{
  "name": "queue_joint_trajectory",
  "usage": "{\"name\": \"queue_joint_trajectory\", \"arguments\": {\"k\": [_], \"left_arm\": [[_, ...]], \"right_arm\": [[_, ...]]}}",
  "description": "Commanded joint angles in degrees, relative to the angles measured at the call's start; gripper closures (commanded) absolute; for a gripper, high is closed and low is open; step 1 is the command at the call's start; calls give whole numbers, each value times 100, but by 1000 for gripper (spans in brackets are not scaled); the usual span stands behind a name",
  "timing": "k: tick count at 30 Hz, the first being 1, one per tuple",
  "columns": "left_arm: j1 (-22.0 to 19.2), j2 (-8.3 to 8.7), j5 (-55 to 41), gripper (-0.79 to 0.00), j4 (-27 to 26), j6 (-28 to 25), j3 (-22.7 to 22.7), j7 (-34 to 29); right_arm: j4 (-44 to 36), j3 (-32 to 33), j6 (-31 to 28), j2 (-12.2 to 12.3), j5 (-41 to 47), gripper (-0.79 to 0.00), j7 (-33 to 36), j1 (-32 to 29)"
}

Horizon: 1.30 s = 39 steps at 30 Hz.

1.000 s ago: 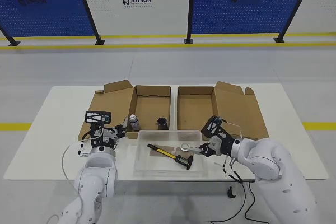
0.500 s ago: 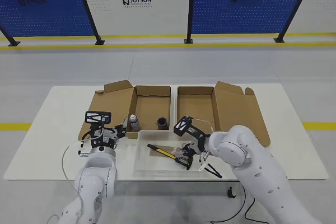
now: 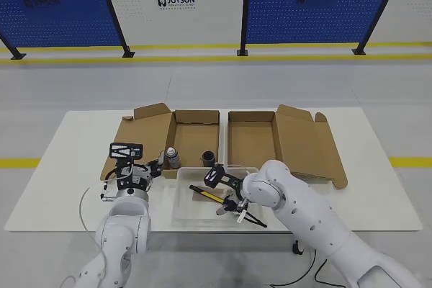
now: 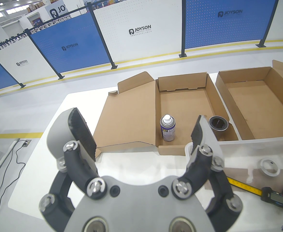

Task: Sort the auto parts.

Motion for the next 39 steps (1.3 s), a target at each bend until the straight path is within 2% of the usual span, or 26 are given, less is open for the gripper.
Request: {"name": "queue_joint_trajectory", "arguments": {"k": [1,5,6,7,9,11,15,17,22,23,26,30,31,32,38,39], "left_arm": [[0,0,0,-785,0,0,0,0],[0,0,0,-785,0,0,0,0],[0,0,0,-785,0,0,0,0],[0,0,0,-785,0,0,0,0],[0,0,0,-785,0,0,0,0],[0,0,0,-785,0,0,0,0],[0,0,0,-785,0,0,0,0],[0,0,0,-785,0,0,0,0],[0,0,0,-785,0,0,0,0],[0,0,0,-785,0,0,0,0],[0,0,0,-785,0,0,0,0],[0,0,0,-785,0,0,0,0],[0,0,0,-785,0,0,0,0],[0,0,0,-785,0,0,0,0],[0,0,0,-785,0,0,0,0],[0,0,0,-785,0,0,0,0]], "right_arm": [[157,-122,-26,-46,-40,-785,-13,49],[410,-258,-18,-121,-52,-754,-99,103],[472,-280,-17,-135,-56,-705,-112,114],[523,-301,-23,-149,-60,-693,-134,123],[608,-334,-27,-172,-76,-696,-153,143],[676,-361,-24,-193,-76,-616,-172,150],[807,-410,-31,-233,-98,-600,-201,174],[864,-440,-36,-253,-123,-536,-175,196],[959,-499,-38,-300,-183,-529,-183,228],[975,-513,-49,-311,-189,-573,-190,231],[1014,-560,-46,-346,-220,-570,-197,250],[1129,-624,-39,-394,-283,-511,-183,286],[1152,-633,-33,-406,-293,-443,-187,296],[1174,-639,-33,-417,-294,-409,-195,303],[1288,-682,-26,-478,-329,-400,-215,338],[1307,-690,-39,-488,-328,-379,-215,343]]}}
